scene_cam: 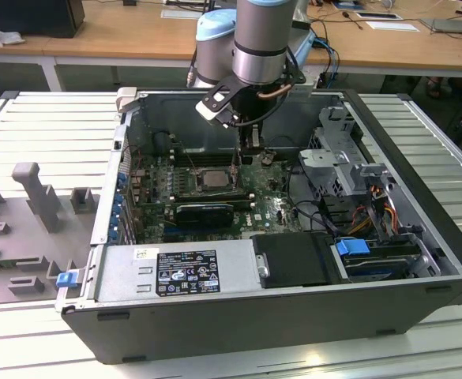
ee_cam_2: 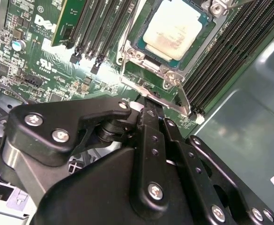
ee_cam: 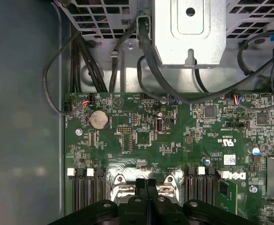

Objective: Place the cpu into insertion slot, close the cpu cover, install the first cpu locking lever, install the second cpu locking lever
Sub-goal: 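Close the cpu cover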

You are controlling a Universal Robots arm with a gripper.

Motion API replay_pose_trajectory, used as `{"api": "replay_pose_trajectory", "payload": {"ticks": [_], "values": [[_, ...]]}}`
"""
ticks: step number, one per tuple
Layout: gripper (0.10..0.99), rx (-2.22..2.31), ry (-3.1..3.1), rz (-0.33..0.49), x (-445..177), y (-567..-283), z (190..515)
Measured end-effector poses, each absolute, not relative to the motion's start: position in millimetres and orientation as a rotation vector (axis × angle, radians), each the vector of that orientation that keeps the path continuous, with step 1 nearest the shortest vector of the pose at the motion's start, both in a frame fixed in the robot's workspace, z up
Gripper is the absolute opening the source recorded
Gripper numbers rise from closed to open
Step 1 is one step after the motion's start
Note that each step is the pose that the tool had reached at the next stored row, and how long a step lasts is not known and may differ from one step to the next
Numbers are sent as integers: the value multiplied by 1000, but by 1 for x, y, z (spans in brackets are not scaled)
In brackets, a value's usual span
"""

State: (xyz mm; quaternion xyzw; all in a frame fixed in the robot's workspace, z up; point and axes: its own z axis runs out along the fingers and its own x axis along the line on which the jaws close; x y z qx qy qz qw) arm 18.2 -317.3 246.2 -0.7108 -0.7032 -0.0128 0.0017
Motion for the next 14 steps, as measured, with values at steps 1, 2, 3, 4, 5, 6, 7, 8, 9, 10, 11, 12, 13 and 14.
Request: {"api": "replay_pose_trajectory", "payload": {"ticks": [1,2,3,4,5,6,7,8,9,10,11,12,13,14], "values": [[106,-2231,-2207,-40,18,-317,246],[106,-2231,-2207,-40,17,-317,246],[106,-2231,-2207,-40,17,-317,246],[106,-2231,-2207,-40,16,-317,246],[106,-2231,-2207,-40,15,-317,246],[106,-2231,-2207,-40,15,-317,246],[106,-2231,-2207,-40,14,-317,246],[106,-2231,-2207,-40,12,-317,246],[106,-2231,-2207,-40,10,-317,246],[106,-2231,-2207,-40,9,-317,246],[106,-2231,-2207,-40,9,-317,246],[106,-2231,-2207,-40,8,-317,246],[106,-2231,-2207,-40,8,-317,246],[106,-2231,-2207,-40,7,-317,246]]}}
